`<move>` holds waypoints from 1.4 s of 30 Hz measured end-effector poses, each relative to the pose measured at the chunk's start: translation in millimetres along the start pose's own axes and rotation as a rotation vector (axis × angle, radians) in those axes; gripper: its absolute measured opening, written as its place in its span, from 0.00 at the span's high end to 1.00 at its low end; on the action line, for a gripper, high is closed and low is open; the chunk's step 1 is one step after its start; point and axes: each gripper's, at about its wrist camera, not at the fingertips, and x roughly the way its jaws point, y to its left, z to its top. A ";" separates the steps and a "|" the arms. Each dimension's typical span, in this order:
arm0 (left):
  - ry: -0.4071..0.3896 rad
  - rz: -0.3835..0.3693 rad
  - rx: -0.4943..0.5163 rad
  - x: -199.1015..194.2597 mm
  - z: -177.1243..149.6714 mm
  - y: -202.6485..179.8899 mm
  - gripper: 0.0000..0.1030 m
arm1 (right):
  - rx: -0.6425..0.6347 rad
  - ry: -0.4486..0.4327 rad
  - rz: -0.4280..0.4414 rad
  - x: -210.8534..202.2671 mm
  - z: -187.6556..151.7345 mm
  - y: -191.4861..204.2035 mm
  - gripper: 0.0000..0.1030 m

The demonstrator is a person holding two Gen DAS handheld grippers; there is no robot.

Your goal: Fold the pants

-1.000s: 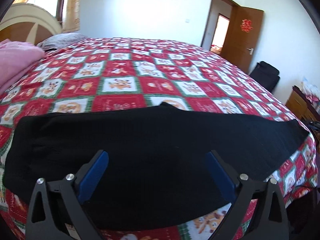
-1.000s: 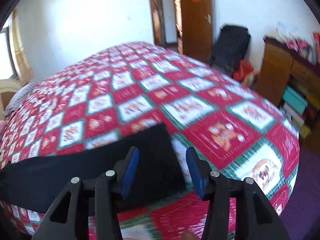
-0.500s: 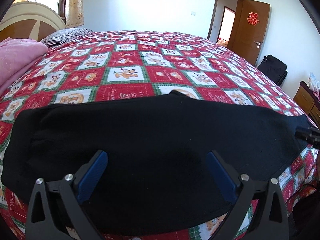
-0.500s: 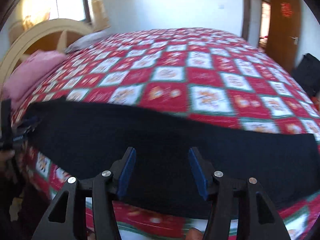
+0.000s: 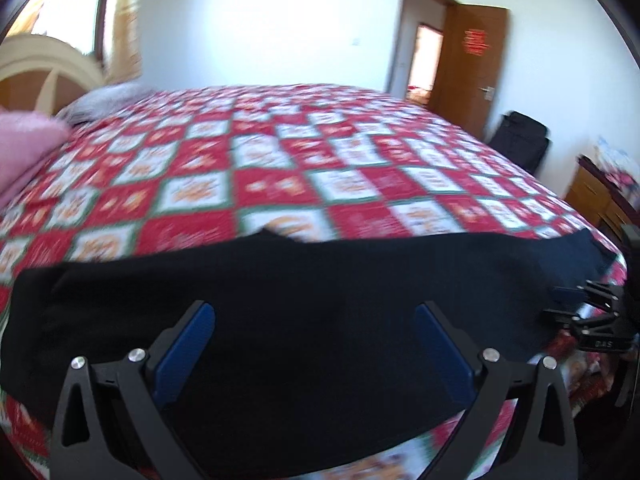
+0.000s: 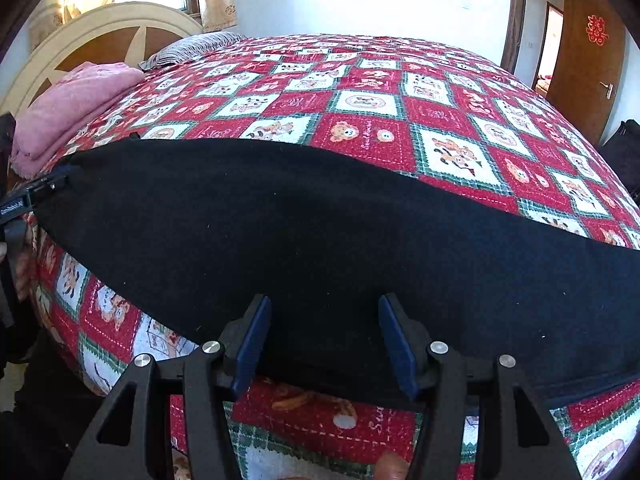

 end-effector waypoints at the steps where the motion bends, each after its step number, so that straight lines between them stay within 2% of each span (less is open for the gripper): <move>1: -0.001 -0.024 0.022 3.2 2.2 -11.1 0.00 | 0.007 0.001 0.012 -2.0 0.5 -2.4 0.44; 4: 0.013 -0.102 0.076 15.6 6.7 -41.7 0.00 | 0.065 -0.034 0.016 -17.9 3.9 -21.9 0.44; 7: 0.027 -0.163 0.134 28.1 8.6 -70.0 0.00 | 0.159 -0.109 -0.023 -47.7 9.2 -64.2 0.44; 12: 0.052 -0.237 0.178 43.4 3.9 -100.8 0.00 | 0.338 -0.181 -0.201 -92.9 15.3 -168.6 0.44; 14: 0.076 -0.261 0.174 50.1 -2.1 -105.0 0.00 | 0.404 -0.173 -0.284 -100.1 15.7 -210.9 0.44; 16: 0.102 -0.264 0.171 56.6 -9.7 -107.7 0.00 | 0.448 -0.139 -0.323 -98.2 17.8 -243.2 0.44; 20: 0.084 -0.242 0.211 53.9 -14.6 -113.0 0.00 | 0.530 -0.059 -0.310 -76.6 17.5 -294.9 0.44; 21: 0.083 -0.246 0.210 53.4 -15.0 -112.0 0.00 | 0.543 -0.052 -0.281 -72.9 16.3 -300.5 0.44; 23: 0.076 -0.254 0.209 54.1 -16.6 -110.7 0.00 | 0.562 -0.051 -0.158 -66.5 13.5 -304.4 0.52; 24: 0.071 -0.257 0.210 54.1 -17.7 -110.4 0.00 | 0.547 -0.049 -0.139 -65.9 12.2 -299.7 0.62; 26: 0.058 -0.253 0.215 54.4 -19.9 -111.1 0.00 | 0.488 -0.051 -0.162 -67.2 11.4 -287.9 0.69; 27: 0.052 -0.244 0.224 54.4 -21.4 -112.7 0.00 | 0.452 -0.054 -0.185 -68.8 10.7 -281.6 0.87; 28: 0.050 -0.236 0.233 56.2 -21.6 -114.6 0.00 | 0.438 -0.068 -0.199 -71.0 10.5 -278.7 0.97; 31: 0.046 -0.222 0.252 57.7 -22.3 -116.6 0.00 | 0.372 -0.167 -0.226 -92.3 7.6 -261.5 0.97; 35: 0.044 -0.240 0.236 57.6 -21.2 -112.8 0.00 | 0.224 -0.273 -0.211 -119.8 1.8 -228.2 0.97; 38: 0.041 -0.245 0.232 57.9 -21.6 -112.1 0.00 | 0.142 -0.282 -0.223 -125.8 -2.8 -213.9 0.97; 42: 0.039 -0.239 0.240 58.1 -22.4 -113.3 0.00 | 0.214 -0.242 -0.287 -118.7 -5.9 -239.4 0.97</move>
